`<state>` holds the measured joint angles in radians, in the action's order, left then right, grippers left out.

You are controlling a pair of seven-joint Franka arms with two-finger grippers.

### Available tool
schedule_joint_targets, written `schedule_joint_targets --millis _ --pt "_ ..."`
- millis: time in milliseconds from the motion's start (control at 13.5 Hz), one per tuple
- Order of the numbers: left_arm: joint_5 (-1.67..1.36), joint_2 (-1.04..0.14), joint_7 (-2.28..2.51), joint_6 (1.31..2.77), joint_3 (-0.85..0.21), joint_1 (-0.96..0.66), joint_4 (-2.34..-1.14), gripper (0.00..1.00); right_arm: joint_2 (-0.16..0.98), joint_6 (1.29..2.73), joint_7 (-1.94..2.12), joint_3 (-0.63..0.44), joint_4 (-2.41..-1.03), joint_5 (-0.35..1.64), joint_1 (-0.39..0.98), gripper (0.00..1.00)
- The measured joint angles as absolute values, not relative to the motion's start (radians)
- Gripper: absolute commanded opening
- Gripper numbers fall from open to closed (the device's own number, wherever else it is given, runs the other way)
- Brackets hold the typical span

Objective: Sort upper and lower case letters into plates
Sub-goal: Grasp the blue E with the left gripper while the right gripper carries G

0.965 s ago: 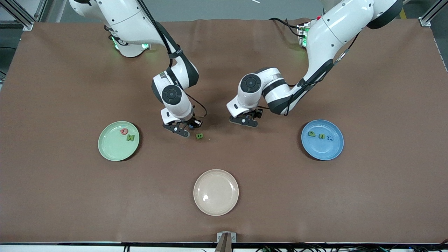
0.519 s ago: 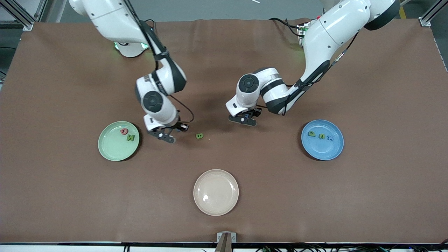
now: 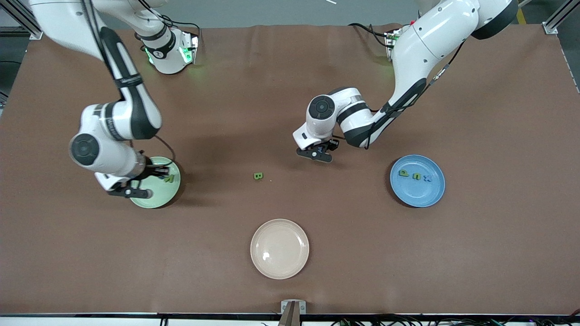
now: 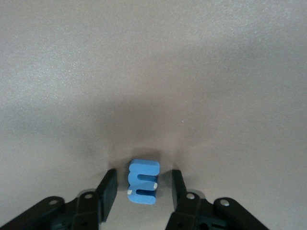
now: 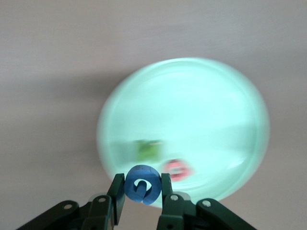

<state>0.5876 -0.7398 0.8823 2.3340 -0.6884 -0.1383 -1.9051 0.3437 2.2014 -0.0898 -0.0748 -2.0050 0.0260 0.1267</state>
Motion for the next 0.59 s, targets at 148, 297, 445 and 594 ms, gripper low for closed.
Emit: schedule_joint_targets --millis 148,297,445,594 --pt "0.588 -0.74 0.882 2.335 -0.69 -0.139 -1.905 0.33 0.346 2.228 0.004 -0.074 -2.014 0.002 0.058 0.0" --pt "0.588 -0.74 0.882 2.336 -0.691 -0.139 -1.904 0.23 0.353 2.265 0.05 -0.074 -2.018 -0.001 0.028 0.01" --pt "0.588 -0.739 0.883 2.336 -0.691 -0.139 -1.904 0.17 0.377 2.316 0.055 -0.071 -2.027 -0.002 0.025 0.01" --pt "0.588 -0.739 0.883 2.336 -0.69 -0.139 -1.904 0.13 0.413 2.35 0.055 -0.067 -2.029 -0.003 0.025 0.01"
